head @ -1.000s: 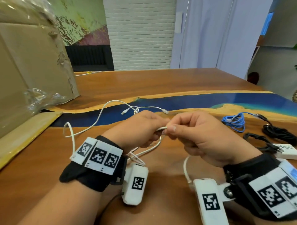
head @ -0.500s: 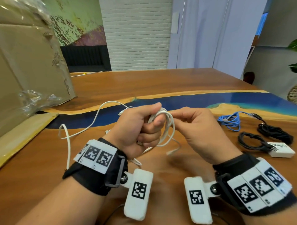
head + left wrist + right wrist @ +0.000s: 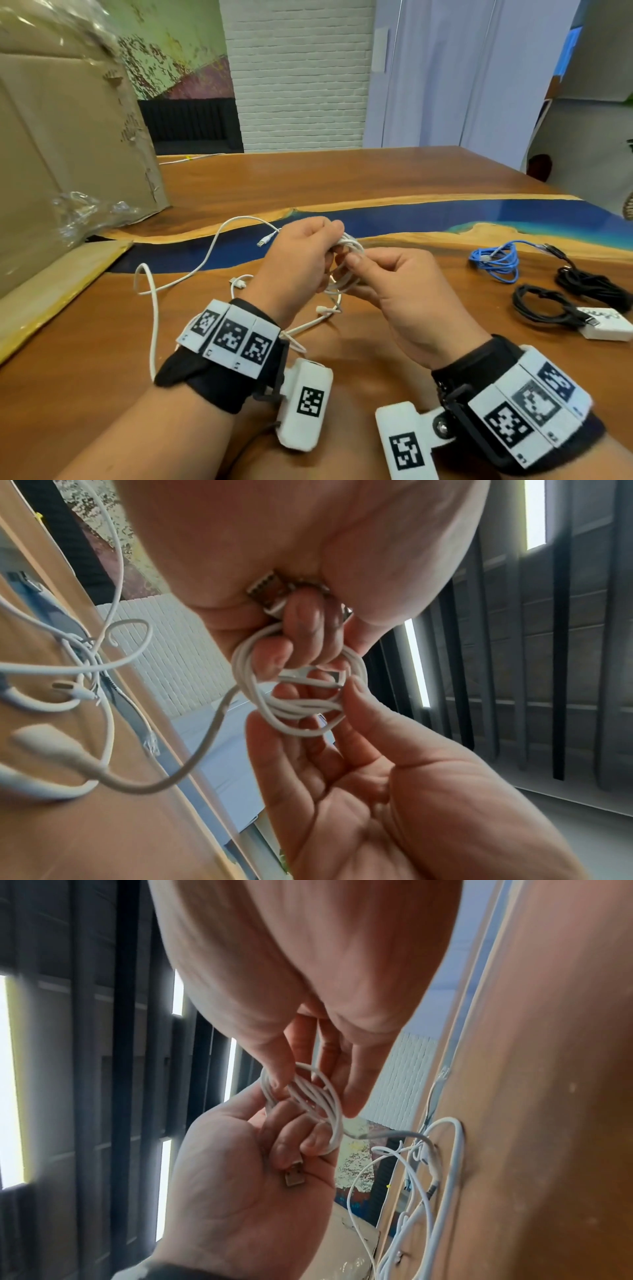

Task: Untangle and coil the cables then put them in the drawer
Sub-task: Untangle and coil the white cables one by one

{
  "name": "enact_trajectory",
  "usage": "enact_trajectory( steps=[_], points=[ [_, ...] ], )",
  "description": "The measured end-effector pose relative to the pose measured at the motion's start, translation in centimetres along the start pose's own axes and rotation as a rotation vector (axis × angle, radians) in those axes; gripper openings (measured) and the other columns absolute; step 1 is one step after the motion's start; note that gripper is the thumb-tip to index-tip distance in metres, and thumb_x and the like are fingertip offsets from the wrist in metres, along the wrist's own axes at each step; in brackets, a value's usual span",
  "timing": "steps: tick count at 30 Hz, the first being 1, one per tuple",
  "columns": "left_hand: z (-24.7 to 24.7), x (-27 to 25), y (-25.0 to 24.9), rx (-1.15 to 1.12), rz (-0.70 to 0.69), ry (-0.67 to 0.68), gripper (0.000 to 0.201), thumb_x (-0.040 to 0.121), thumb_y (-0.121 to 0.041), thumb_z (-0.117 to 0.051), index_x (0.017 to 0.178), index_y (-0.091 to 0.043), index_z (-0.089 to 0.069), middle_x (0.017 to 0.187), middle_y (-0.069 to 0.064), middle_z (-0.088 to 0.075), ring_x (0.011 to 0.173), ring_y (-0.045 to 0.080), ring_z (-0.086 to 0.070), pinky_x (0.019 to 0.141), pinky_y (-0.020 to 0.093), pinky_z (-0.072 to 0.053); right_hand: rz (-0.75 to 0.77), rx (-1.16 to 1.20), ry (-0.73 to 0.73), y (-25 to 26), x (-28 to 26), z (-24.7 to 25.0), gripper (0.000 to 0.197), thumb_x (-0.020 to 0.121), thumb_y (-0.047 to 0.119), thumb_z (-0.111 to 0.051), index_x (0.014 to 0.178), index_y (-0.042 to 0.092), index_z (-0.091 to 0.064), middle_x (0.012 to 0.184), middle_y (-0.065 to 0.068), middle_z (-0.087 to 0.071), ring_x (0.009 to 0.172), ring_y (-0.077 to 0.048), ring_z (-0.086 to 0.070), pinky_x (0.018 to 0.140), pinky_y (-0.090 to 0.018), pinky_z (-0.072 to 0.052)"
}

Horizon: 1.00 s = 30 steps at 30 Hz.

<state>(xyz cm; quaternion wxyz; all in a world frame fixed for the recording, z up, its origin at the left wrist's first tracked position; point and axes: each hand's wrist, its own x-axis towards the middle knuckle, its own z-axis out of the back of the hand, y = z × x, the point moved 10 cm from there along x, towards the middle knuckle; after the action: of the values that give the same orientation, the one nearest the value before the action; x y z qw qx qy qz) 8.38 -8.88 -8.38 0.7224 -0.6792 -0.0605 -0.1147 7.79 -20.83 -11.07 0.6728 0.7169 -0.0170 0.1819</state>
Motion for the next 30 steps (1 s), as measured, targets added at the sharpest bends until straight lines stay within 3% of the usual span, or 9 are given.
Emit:
enact_trajectory(
  steps=[5,7,9,13,16,20,23,25,30],
  points=[
    [-0.3,0.0,-0.4,-0.038,-0.032,0.009,0.033,0.104,-0.015,-0.051,0.072,-0.011,-0.046,0.051,0.001,-0.044,0.041,0.009,-0.040,0.043,0.020,-0.033,-0.181,0.178,0.122,-0.7,-0.5,-1.0,0.026,0.099,0.018,-0.057,0.079,0.011,-0.072,0.086,-0.007,-0.072,0.088,-0.016,-0.069,0.090,-0.040,-0.049],
    [-0.5,0.0,-0.6,-0.024,-0.055,0.021,0.035,0.102,-0.015,-0.055,0.069,-0.013,-0.046,0.055,0.005,-0.045,0.044,0.012,-0.041,0.045,0.022,-0.035,-0.222,0.241,0.213,-0.8,-0.9,-2.0,0.017,0.090,0.022,-0.068,0.088,0.005,-0.068,0.089,-0.006,-0.068,0.091,-0.016,-0.066,0.088,-0.040,-0.047],
    [-0.5,0.0,-0.8,0.002,-0.077,0.018,0.037,0.101,-0.014,-0.057,0.066,-0.014,-0.046,0.053,-0.001,-0.045,0.045,0.010,-0.039,0.046,0.021,-0.035,-0.190,0.183,0.257,-1.0,-0.8,-2.3,0.035,0.083,0.020,-0.076,0.098,-0.009,-0.063,0.095,-0.013,-0.066,0.094,-0.021,-0.063,0.088,-0.039,-0.048],
    [-0.3,-0.1,-0.6,-0.059,-0.061,0.046,0.036,0.103,-0.015,-0.055,0.068,-0.016,-0.045,0.050,-0.005,-0.035,0.045,0.011,-0.027,0.045,0.024,-0.026,-0.032,-0.079,0.082,-0.1,-0.1,-0.1,0.018,0.080,0.006,-0.082,0.075,0.010,-0.066,0.080,-0.014,-0.065,0.082,-0.023,-0.066,0.082,-0.035,-0.056],
    [-0.2,0.0,0.0,-0.088,-0.021,0.071,0.036,0.103,-0.017,-0.054,0.069,-0.016,-0.045,0.052,-0.005,-0.033,0.047,0.012,-0.024,0.049,0.030,-0.024,-0.023,-0.074,0.005,0.0,0.0,0.7,0.006,0.086,0.009,-0.078,0.081,0.012,-0.077,0.089,-0.020,-0.072,0.087,-0.027,-0.069,0.086,-0.048,-0.059],
    [-0.2,0.0,0.1,-0.095,0.003,0.079,0.034,0.104,-0.020,-0.053,0.071,-0.016,-0.044,0.052,-0.006,-0.034,0.047,0.011,-0.026,0.053,0.032,-0.024,-0.035,-0.064,-0.002,-0.1,0.0,0.7,0.016,0.090,0.013,-0.074,0.079,0.022,-0.081,0.084,-0.001,-0.076,0.086,-0.013,-0.070,0.084,-0.037,-0.058],
    [-0.2,0.0,-0.1,-0.111,-0.005,0.082,0.034,0.105,-0.020,-0.051,0.072,-0.016,-0.044,0.052,-0.007,-0.034,0.045,0.009,-0.026,0.050,0.028,-0.026,-0.031,0.025,0.046,0.1,0.0,0.4,0.007,0.085,0.018,-0.075,0.088,0.016,-0.081,0.091,-0.009,-0.077,0.093,-0.022,-0.072,0.088,-0.041,-0.057],
    [-0.1,0.0,-0.1,-0.137,0.001,0.077,0.035,0.105,-0.019,-0.050,0.072,-0.016,-0.043,0.051,-0.007,-0.033,0.044,0.008,-0.025,0.046,0.025,-0.026,-0.063,0.121,0.099,-0.1,-0.1,0.1,0.019,0.080,0.023,-0.073,0.094,0.012,-0.080,0.092,-0.012,-0.077,0.093,-0.025,-0.073,0.089,-0.040,-0.058],
    [0.0,0.0,0.4,-0.136,0.023,0.080,0.037,0.104,-0.017,-0.053,0.069,-0.015,-0.042,0.054,-0.002,-0.031,0.045,0.013,-0.021,0.043,0.024,-0.023,-0.086,0.166,0.177,-0.1,-0.3,-0.3,0.020,0.084,0.015,-0.067,0.100,0.006,-0.076,0.096,-0.018,-0.076,0.090,-0.026,-0.072,0.085,-0.034,-0.059]
  ],
)
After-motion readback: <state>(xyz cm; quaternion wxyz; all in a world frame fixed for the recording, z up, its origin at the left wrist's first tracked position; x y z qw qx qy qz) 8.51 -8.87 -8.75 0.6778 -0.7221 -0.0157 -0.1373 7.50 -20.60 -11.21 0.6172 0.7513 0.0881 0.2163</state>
